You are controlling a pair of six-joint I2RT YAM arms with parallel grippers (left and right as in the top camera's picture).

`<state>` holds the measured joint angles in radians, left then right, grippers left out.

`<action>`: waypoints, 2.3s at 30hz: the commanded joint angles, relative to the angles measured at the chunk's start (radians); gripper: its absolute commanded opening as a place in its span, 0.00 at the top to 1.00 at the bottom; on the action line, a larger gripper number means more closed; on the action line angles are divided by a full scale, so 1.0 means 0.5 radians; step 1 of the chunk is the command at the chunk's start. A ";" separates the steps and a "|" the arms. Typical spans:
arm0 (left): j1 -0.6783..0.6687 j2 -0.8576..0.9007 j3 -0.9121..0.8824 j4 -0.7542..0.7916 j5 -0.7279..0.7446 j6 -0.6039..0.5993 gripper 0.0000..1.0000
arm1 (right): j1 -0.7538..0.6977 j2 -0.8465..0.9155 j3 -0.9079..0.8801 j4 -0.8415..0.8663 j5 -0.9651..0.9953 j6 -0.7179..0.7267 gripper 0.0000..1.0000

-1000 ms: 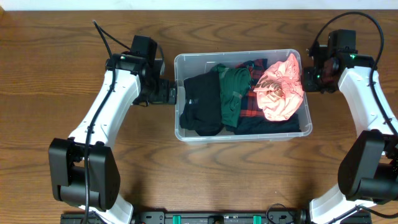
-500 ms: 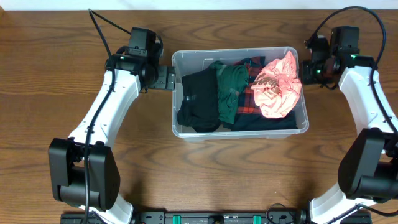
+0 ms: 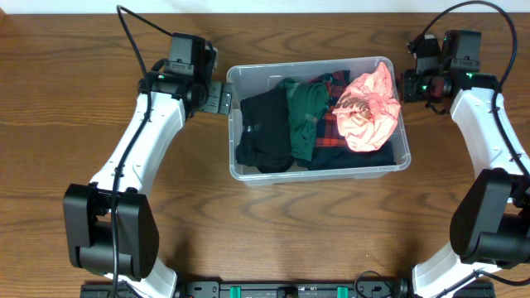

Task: Pack container

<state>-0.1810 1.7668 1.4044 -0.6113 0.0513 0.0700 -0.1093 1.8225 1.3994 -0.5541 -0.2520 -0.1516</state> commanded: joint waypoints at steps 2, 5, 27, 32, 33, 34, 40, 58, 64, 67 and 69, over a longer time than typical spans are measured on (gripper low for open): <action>0.040 -0.014 0.088 0.043 0.198 0.032 0.02 | 0.095 -0.011 0.011 0.040 -0.319 0.093 0.55; 0.122 -0.066 0.093 0.037 -0.060 0.031 0.02 | 0.074 -0.057 0.040 0.073 -0.092 0.132 0.35; 0.298 -1.202 -0.288 -0.483 0.172 -0.037 0.02 | -0.004 -1.357 -0.494 -0.296 0.415 0.376 0.16; 0.298 -1.861 -0.647 -0.423 0.175 -0.094 0.02 | -0.003 -1.883 -0.944 -0.228 0.500 0.502 0.16; 0.298 -2.008 -0.739 -0.419 0.174 -0.128 0.02 | -0.003 -2.000 -1.027 -0.230 0.507 0.521 0.11; 0.298 -2.110 -0.800 -0.419 0.174 -0.153 0.02 | -0.004 -2.084 -1.082 -0.232 0.513 0.538 0.04; 0.298 -2.584 -1.008 -0.440 0.175 -0.158 0.02 | -0.004 -2.526 -1.353 -0.259 0.526 0.541 0.01; 0.298 -2.686 -1.008 -0.813 0.175 -0.158 0.02 | -0.004 -2.585 -1.375 -1.028 0.528 0.539 0.01; 0.298 -2.686 -1.008 -0.813 0.175 -0.158 0.02 | 0.040 -2.811 -1.398 -0.998 0.541 0.517 0.01; 0.298 -2.686 -1.008 -0.813 0.175 -0.158 0.02 | 0.079 -3.042 -1.479 -0.855 0.532 0.493 0.01; 0.298 -2.686 -1.008 -0.813 0.175 -0.158 0.02 | 0.090 -3.206 -1.591 -0.742 0.518 0.486 0.01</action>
<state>-0.0299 0.4252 0.9054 -1.0161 0.1291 -0.0032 -0.0803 0.2989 0.6605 -0.9520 0.0040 0.1017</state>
